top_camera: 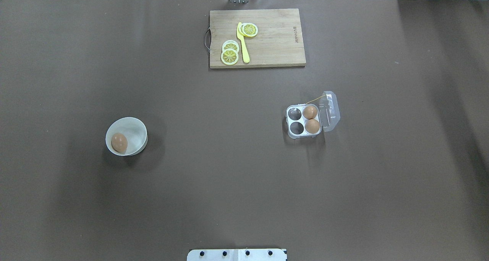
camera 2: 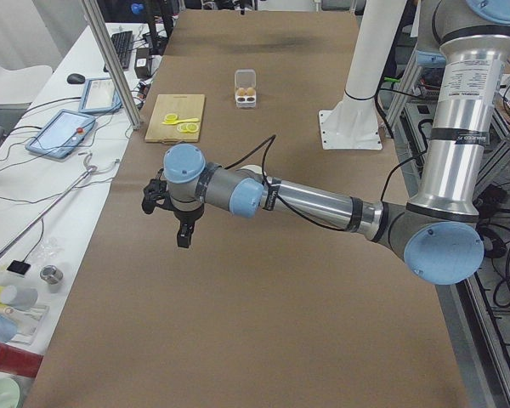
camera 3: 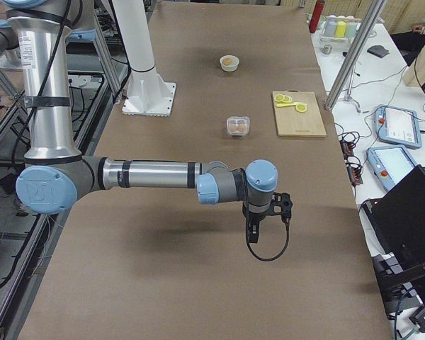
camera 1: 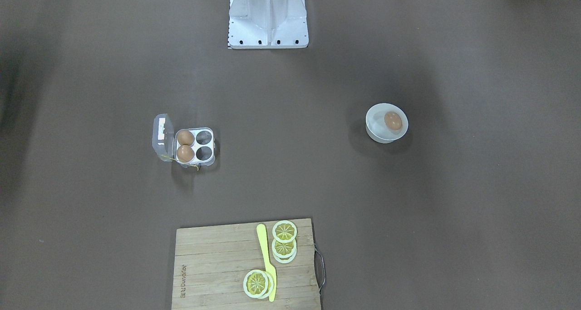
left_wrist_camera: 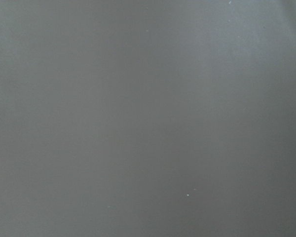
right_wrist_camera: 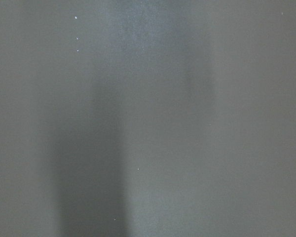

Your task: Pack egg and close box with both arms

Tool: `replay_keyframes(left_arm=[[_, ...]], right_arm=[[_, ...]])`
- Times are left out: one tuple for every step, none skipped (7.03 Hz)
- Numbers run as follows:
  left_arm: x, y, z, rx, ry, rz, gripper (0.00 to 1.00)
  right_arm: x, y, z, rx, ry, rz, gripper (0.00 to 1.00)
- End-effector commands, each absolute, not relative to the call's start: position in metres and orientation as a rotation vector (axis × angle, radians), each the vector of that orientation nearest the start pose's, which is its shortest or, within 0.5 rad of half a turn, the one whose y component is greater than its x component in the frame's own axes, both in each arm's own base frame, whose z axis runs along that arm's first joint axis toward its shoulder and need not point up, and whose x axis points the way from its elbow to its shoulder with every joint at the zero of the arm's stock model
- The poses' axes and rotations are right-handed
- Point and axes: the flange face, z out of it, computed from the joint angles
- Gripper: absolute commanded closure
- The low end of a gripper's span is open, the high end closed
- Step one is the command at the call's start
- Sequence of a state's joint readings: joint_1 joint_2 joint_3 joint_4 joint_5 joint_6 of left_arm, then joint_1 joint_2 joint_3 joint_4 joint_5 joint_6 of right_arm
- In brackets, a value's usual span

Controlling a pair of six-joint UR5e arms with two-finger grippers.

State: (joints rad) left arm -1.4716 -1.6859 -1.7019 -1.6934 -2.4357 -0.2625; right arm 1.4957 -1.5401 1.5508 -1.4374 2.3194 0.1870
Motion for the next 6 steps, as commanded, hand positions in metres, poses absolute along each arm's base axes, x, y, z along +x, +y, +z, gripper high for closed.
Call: replay_keyframes(left_arm=[[0.042, -0.553, 0.485, 0.147, 0.928, -0.012, 0.03], [0.066, -0.557, 0.472, 0.144, 0.927, -0.021, 0.03], [0.105, -0.556, 0.461, 0.144, 0.929, -0.05, 0.03], [0.139, -0.551, 0.454, 0.15, 0.938, -0.066, 0.03], [0.166, -0.547, 0.448, 0.147, 0.934, -0.08, 0.03], [0.184, -0.545, 0.44, 0.132, 0.941, -0.093, 0.03]], right_arm=[[0.027, -0.518, 0.64, 0.036, -0.759, 0.061, 0.0], [0.027, -0.519, 0.64, 0.038, -0.758, 0.06, 0.0], [0.027, -0.519, 0.639, 0.039, -0.759, 0.06, 0.0], [0.027, -0.519, 0.639, 0.04, -0.758, 0.06, 0.0], [0.027, -0.519, 0.638, 0.041, -0.757, 0.059, 0.0], [0.027, -0.52, 0.638, 0.042, -0.755, 0.059, 0.0]])
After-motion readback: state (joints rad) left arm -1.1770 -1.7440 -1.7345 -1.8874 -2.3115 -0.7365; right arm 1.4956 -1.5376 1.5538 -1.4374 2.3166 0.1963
